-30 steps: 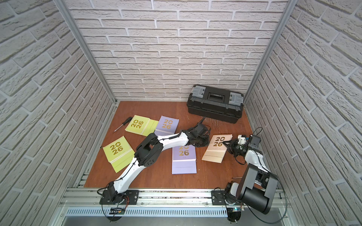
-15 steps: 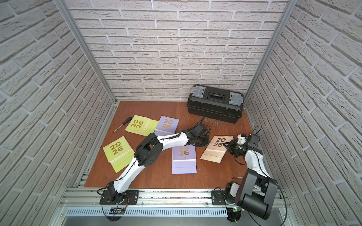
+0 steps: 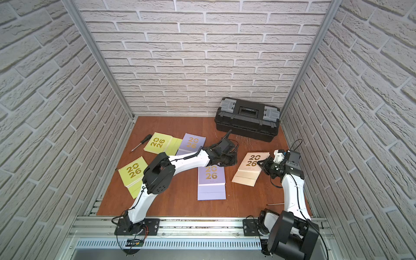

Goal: Stack the calendars
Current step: Pick up the calendar at the center of the board.

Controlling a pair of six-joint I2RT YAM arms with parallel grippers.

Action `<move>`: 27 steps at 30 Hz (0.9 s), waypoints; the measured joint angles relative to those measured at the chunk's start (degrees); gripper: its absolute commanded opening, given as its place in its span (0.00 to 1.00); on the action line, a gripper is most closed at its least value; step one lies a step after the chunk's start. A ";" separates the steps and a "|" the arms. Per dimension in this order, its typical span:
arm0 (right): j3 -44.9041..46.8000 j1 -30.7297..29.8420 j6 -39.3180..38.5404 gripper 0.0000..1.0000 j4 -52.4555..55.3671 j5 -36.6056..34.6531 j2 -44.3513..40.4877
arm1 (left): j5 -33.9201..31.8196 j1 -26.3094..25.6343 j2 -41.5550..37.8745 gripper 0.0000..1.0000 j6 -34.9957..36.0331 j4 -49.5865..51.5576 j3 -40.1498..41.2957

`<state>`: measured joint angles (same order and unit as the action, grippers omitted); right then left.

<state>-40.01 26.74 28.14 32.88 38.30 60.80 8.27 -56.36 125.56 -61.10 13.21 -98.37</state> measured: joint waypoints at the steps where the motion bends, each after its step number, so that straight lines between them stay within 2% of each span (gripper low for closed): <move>1: -0.17 -0.22 0.13 0.03 0.50 -0.20 -0.55 | -0.35 0.07 -1.09 0.00 0.02 -0.13 0.66; 10: -4.00 -7.21 2.56 0.03 3.13 -1.55 -4.50 | -3.37 0.11 -9.11 0.00 0.90 -0.90 7.28; 16: -5.84 -15.50 5.20 0.03 3.32 -2.75 -4.42 | -5.70 0.76 -17.86 0.00 1.33 -1.27 16.48; 27: -7.26 -30.38 9.20 0.02 -1.11 -3.65 0.59 | -9.99 6.62 -35.95 0.00 1.44 -0.98 34.05</move>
<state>-47.27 -3.64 37.34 31.77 34.65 61.39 -1.72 -49.74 89.60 -59.66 12.23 -64.31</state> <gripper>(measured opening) 0.148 0.045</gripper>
